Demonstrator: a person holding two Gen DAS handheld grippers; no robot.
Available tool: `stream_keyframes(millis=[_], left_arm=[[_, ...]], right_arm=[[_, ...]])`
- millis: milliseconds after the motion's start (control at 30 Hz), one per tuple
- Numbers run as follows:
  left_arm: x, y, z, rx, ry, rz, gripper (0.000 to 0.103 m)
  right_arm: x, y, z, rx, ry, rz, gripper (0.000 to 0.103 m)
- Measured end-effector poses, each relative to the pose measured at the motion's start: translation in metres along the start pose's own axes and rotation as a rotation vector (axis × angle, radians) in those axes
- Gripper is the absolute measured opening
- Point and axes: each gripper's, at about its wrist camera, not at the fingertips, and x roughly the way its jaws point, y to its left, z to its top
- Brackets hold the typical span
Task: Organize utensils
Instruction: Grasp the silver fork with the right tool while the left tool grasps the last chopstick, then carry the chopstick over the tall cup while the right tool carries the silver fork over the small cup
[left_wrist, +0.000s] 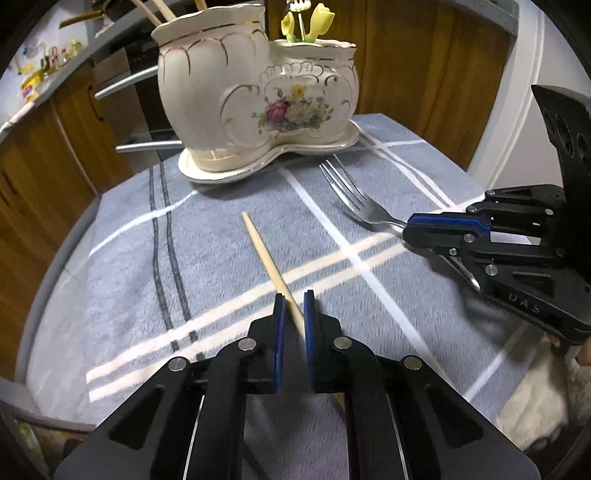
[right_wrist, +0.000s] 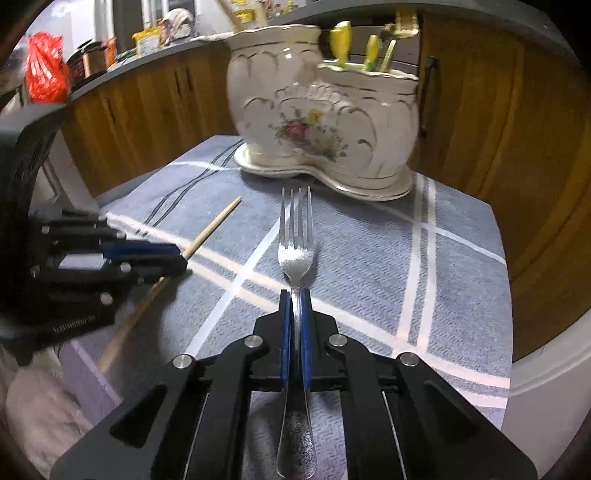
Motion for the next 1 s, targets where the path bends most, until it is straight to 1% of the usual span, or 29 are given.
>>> stream_keyframes(millis=[100,167,267,400,433,500,533,667,767,867,1000], left_arm=[[0.0,0.007,0.001,-0.026,0.006,0.019,0.011],[0.002,0.008,0.001,-0.036,0.008,0.028,0.019],[0.002,0.007,0.002,-0.038,0.006,0.037,0.023],[0.004,0.006,0.004,-0.047,0.002,0.058,0.023],[0.005,0.006,0.005,-0.051,0.002,0.063,0.022],[0.005,0.007,0.005,-0.053,-0.001,0.082,0.016],[0.006,0.008,0.005,-0.054,-0.001,0.088,0.011],[0.005,0.011,0.004,-0.054,-0.014,0.082,0.007],[-0.001,0.012,0.004,-0.056,-0.046,0.058,0.007],[-0.016,0.011,0.005,-0.059,-0.119,0.046,0.007],[-0.034,0.012,0.007,-0.065,-0.203,0.024,0.007]], right_arm=[[0.003,0.002,0.0,-0.013,0.016,0.005,0.005],[0.007,0.004,-0.001,-0.021,0.029,0.001,0.005],[0.008,0.008,0.0,-0.036,0.028,-0.01,0.007],[0.009,0.01,0.002,-0.038,0.021,-0.021,0.007],[0.01,0.01,0.002,-0.038,0.019,-0.023,0.007],[0.011,0.012,0.002,-0.047,0.014,-0.034,0.007],[0.011,0.013,0.002,-0.059,0.011,-0.041,0.007],[0.009,0.016,0.0,-0.077,0.001,-0.044,0.005],[0.0,0.017,0.002,-0.073,-0.039,-0.027,0.005],[-0.014,0.014,0.004,-0.051,-0.102,-0.021,0.005],[-0.035,0.012,0.006,-0.033,-0.21,0.007,0.005]])
